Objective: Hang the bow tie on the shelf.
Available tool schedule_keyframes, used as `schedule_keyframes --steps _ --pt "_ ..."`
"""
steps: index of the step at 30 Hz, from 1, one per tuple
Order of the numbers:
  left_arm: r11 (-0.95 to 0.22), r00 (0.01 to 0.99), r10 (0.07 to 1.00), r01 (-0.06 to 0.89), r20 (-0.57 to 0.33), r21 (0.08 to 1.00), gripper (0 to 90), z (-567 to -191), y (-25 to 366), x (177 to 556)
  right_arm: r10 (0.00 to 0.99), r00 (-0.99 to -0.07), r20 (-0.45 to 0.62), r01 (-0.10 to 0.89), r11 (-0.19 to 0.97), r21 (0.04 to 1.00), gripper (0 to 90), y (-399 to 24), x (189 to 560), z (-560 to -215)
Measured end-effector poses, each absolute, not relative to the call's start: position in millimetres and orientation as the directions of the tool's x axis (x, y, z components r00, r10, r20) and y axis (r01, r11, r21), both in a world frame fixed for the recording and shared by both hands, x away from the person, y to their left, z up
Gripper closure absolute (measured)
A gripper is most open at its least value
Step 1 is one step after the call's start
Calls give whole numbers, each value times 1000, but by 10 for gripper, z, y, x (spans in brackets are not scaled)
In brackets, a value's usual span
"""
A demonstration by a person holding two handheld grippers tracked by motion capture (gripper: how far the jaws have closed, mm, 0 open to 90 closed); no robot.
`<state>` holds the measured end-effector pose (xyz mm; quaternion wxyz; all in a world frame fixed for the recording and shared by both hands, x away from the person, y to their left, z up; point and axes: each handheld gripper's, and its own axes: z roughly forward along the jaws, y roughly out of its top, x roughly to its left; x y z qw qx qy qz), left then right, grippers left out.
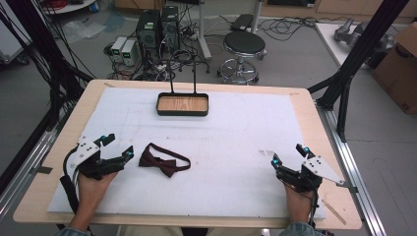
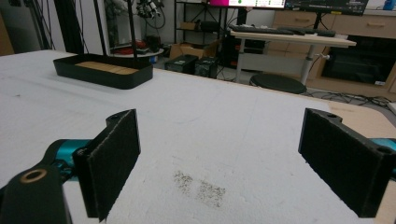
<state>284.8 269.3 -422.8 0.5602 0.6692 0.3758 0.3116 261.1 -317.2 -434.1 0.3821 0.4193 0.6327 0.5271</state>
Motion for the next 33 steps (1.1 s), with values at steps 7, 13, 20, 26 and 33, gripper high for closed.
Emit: schedule_keyframes --steps 7,13,20,26,33 --pt "-152 638 769 157 17 976 219 -4260 2572 2896 934 -354 -40 129 92 987 117 -3164 2612 -4341" --pt "-162 717 697 157 0 974 224 -4288 2488 2918 934 -354 -44 128 95 987 117 -3164 2611 -4340" --pt "-231 816 578 192 -24 954 264 -4341 2354 2978 936 -350 -45 130 97 987 117 -3164 2611 -4341" --pt "-314 832 555 212 -3 925 315 -4389 2252 3031 936 -349 -45 131 96 987 117 -3162 2613 -4341" --pt "-407 864 503 216 20 888 375 -4416 2115 3071 936 -348 -47 133 99 986 117 -3160 2615 -4343"
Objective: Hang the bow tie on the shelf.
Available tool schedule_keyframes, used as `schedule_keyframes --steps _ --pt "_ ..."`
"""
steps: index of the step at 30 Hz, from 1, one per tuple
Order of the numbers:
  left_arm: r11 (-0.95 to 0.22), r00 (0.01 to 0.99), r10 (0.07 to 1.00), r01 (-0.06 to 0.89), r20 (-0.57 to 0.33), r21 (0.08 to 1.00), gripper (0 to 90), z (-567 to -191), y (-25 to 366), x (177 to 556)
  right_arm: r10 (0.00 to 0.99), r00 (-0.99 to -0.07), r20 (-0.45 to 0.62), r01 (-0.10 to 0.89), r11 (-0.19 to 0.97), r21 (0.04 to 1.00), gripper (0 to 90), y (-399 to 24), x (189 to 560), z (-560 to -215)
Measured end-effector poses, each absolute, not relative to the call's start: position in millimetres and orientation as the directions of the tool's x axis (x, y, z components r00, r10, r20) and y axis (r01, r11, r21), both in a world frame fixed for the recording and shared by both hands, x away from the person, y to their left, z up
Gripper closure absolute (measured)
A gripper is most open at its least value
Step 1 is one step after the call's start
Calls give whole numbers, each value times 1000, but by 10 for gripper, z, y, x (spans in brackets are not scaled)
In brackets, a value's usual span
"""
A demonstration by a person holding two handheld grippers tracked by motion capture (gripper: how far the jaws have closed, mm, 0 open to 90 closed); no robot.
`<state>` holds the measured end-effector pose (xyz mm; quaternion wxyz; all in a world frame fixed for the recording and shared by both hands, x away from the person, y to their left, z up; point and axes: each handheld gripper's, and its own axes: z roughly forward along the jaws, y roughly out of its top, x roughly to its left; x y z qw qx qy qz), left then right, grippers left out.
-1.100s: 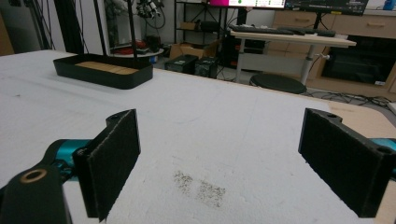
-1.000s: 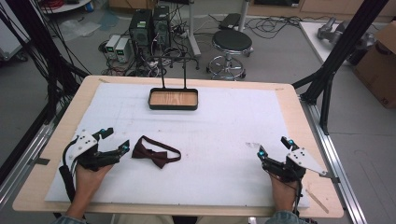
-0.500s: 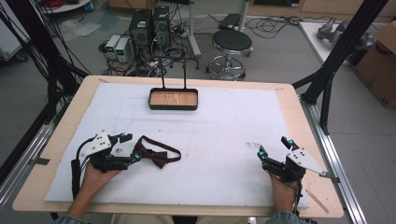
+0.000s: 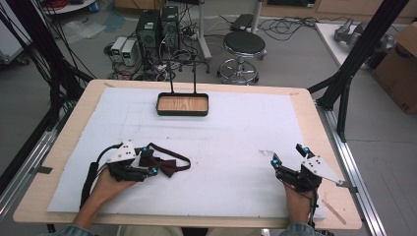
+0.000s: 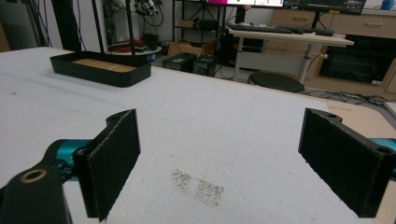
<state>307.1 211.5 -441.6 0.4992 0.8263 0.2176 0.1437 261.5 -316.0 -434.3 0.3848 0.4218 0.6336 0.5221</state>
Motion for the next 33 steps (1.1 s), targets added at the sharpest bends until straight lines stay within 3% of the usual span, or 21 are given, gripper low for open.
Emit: schedule_keyframes --steps 12,26,33 --pt "-509 889 447 166 96 844 485 -4458 2017 3073 937 -346 -42 137 95 986 117 -3159 2612 -4343" --pt "-553 897 432 180 95 814 591 -4473 1982 3095 937 -346 -44 134 96 986 117 -3162 2613 -4342" --pt "-566 894 433 170 115 807 728 -4468 2002 3087 937 -346 -43 135 95 986 117 -3163 2613 -4342"
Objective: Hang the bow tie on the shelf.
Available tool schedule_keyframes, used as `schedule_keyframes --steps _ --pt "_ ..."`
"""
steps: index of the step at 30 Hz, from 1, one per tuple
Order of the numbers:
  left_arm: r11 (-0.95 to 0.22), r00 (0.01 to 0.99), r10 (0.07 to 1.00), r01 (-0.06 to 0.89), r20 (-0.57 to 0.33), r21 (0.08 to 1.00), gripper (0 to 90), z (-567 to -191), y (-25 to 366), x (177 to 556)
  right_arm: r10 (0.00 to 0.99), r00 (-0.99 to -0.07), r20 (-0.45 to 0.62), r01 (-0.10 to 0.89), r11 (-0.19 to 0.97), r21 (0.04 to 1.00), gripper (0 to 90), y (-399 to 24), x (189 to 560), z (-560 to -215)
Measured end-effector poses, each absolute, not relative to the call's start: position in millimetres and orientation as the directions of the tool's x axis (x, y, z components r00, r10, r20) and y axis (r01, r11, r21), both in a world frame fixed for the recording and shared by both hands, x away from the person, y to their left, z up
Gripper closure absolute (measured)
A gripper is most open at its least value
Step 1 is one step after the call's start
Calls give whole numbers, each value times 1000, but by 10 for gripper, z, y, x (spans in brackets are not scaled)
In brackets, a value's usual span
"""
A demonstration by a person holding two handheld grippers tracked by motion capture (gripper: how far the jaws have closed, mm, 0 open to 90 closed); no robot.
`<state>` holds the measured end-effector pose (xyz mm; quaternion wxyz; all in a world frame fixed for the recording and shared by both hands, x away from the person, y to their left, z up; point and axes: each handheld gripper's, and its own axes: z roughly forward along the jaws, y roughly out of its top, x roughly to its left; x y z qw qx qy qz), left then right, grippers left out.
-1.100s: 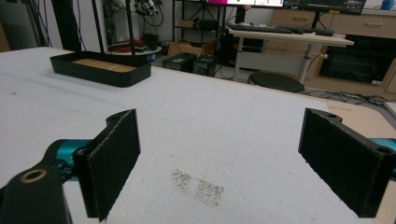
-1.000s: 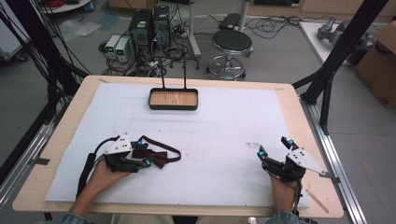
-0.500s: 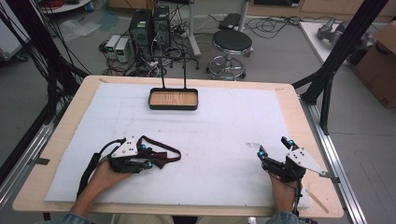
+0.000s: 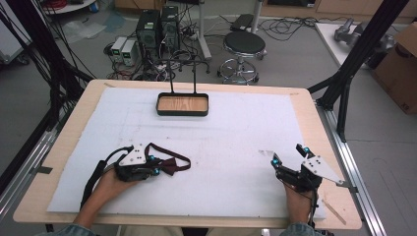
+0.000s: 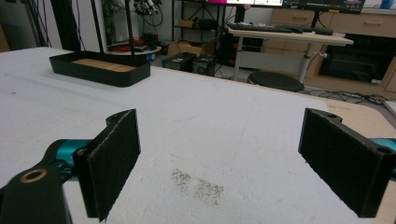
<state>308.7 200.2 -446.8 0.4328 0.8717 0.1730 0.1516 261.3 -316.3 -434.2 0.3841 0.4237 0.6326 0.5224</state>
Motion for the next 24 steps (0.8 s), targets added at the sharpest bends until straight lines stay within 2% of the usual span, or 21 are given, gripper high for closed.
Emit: schedule_keyframes --steps 11,24 --pt "-540 892 438 160 114 826 780 -4404 2029 3066 938 -345 -45 134 96 986 117 -3165 2616 -4343" --pt "-411 893 446 155 50 898 781 -4062 2098 3187 938 -346 -37 145 92 985 117 -3168 2622 -4347"
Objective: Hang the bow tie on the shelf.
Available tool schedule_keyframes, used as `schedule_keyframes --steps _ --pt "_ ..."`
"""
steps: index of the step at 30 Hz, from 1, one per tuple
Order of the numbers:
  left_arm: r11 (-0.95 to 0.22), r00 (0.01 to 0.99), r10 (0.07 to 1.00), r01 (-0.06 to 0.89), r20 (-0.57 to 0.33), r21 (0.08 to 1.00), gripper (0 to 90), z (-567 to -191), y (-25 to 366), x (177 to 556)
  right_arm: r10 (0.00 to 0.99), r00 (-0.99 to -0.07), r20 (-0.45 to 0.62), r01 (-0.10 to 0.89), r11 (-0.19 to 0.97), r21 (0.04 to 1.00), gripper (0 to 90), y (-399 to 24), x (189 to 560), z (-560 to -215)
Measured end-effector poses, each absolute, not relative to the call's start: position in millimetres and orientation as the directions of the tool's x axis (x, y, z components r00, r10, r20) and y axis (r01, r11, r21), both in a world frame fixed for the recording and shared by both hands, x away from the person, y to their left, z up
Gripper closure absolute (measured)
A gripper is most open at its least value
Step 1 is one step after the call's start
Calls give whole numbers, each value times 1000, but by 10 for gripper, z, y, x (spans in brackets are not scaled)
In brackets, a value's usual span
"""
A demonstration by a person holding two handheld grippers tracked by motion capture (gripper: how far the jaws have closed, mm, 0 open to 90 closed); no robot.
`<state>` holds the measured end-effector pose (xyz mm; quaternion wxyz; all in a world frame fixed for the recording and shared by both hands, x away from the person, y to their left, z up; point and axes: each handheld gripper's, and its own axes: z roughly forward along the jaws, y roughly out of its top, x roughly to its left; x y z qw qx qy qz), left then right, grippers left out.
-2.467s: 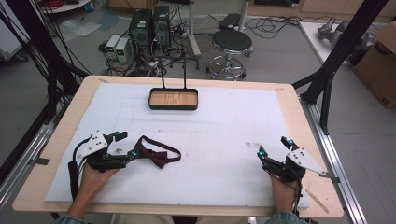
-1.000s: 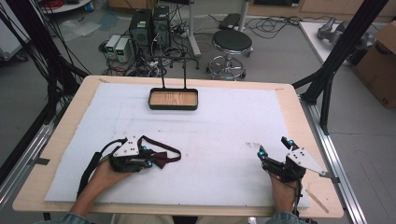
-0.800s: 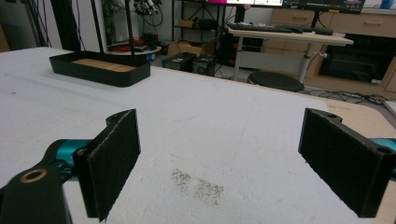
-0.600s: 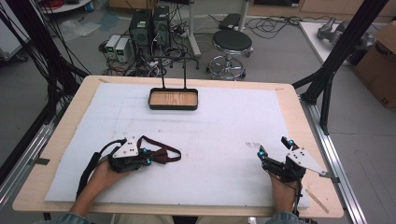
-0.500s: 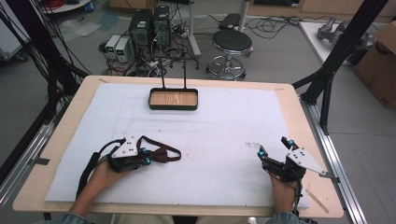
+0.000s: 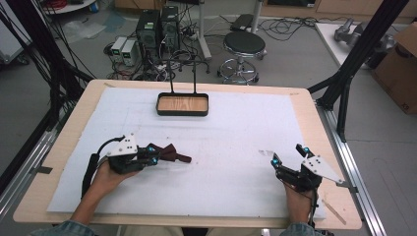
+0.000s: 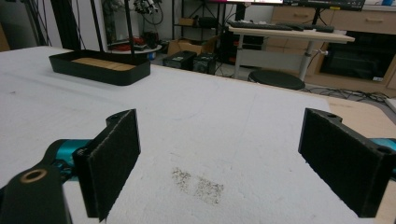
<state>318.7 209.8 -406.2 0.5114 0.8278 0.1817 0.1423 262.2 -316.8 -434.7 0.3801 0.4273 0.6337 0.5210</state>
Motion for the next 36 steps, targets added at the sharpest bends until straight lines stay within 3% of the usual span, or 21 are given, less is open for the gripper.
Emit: schedule_keyframes --steps 20,36 --pt "-211 867 495 183 -56 960 781 -3396 2174 3800 937 -348 -34 146 90 985 117 -3169 2625 -4349" --pt "35 869 452 206 -200 978 781 -3139 2203 4240 935 -352 -33 151 92 984 117 -3173 2630 -4352"
